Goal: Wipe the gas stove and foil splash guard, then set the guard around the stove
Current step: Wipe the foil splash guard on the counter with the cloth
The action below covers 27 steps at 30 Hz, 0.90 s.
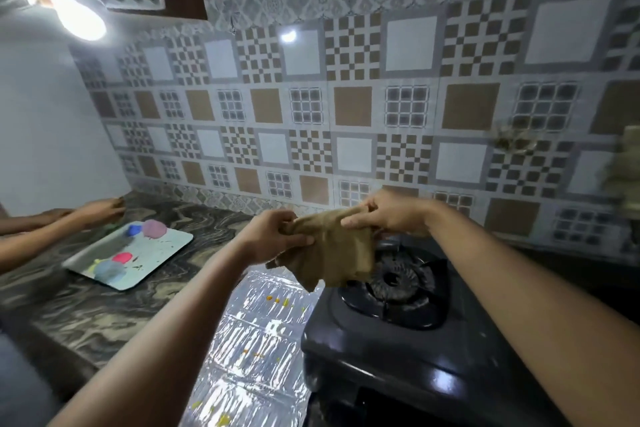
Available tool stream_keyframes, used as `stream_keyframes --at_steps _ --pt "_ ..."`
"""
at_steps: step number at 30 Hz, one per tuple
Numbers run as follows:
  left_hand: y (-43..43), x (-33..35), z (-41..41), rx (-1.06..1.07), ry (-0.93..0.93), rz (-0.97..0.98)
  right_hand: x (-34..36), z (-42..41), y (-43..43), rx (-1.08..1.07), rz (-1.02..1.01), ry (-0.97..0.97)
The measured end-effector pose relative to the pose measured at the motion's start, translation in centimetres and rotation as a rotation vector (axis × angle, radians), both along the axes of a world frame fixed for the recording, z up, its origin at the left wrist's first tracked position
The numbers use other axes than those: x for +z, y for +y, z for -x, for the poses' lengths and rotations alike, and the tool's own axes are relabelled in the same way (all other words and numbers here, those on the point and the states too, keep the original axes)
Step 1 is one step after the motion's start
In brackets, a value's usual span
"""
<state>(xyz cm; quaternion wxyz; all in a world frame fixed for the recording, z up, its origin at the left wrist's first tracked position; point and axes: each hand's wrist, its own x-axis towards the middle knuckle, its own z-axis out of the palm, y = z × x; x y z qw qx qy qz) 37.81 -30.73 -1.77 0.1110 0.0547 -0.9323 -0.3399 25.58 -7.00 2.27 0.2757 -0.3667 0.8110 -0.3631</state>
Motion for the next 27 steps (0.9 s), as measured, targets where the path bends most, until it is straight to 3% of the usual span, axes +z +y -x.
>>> stream_keyframes --at_steps 4,10,16,20,24,27 --pt "0.2 0.3 -2.4 0.042 0.113 -0.063 -0.6 -3.5 -1.5 -0.112 0.157 -0.158" --pt "3.1 1.0 -4.6 -0.162 0.022 -0.238 -0.1 -6.0 -3.5 -0.254 0.285 -0.304" --pt "2.1 1.1 -4.8 -0.113 0.117 -0.202 0.5 -6.0 -2.5 -0.055 0.38 -0.538" --pt "1.2 1.6 -4.7 -0.116 0.107 -0.242 -0.4 -5.8 -2.9 0.021 0.422 -0.493" --pt "2.0 2.7 -5.3 -0.084 0.039 -0.424 0.0 -6.2 -4.4 -0.005 0.455 -0.427" --pt "1.7 3.1 -5.6 -0.065 0.041 -0.314 0.9 -5.7 -4.9 0.036 0.417 -0.44"
